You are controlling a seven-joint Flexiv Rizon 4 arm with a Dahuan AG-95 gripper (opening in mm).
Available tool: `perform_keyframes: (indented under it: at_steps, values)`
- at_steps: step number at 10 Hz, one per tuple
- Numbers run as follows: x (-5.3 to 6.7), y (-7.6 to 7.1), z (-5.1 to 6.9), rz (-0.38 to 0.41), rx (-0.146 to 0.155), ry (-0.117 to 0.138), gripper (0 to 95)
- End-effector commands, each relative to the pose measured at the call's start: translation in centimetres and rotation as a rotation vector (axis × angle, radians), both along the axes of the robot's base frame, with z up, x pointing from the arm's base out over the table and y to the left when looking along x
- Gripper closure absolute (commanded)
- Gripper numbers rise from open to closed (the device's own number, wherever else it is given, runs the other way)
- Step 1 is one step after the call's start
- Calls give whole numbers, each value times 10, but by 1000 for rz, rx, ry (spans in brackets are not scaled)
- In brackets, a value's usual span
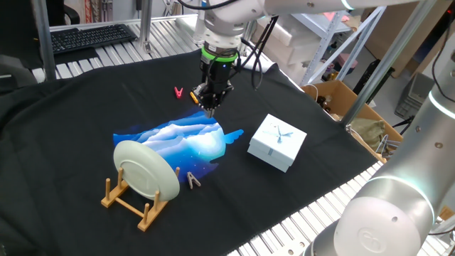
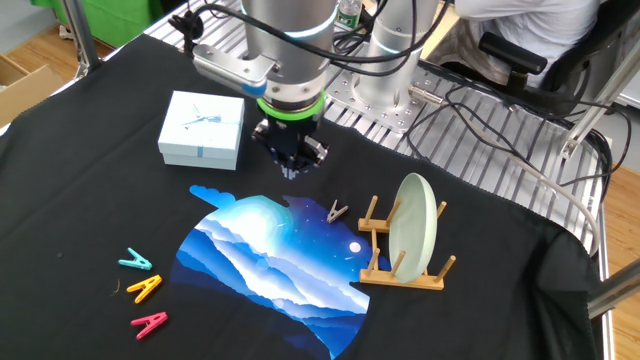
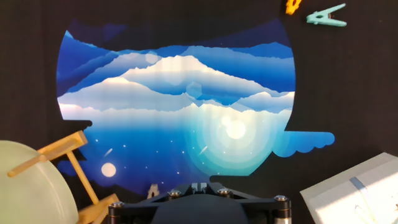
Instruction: Take the dish off the dish rack
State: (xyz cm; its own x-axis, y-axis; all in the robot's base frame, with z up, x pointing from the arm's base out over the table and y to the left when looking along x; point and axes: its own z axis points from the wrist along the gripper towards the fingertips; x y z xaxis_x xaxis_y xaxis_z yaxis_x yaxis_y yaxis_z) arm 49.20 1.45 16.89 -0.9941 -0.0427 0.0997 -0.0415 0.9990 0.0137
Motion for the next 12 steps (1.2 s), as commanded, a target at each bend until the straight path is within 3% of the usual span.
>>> perform_keyframes:
  at_steps: [1,7,12]
  values:
    - [-3,3,2,-17,0,-1,950]
    - [-14,29,7,-81,-6,6,950]
    - [-24,53,13,34,12,-3,950]
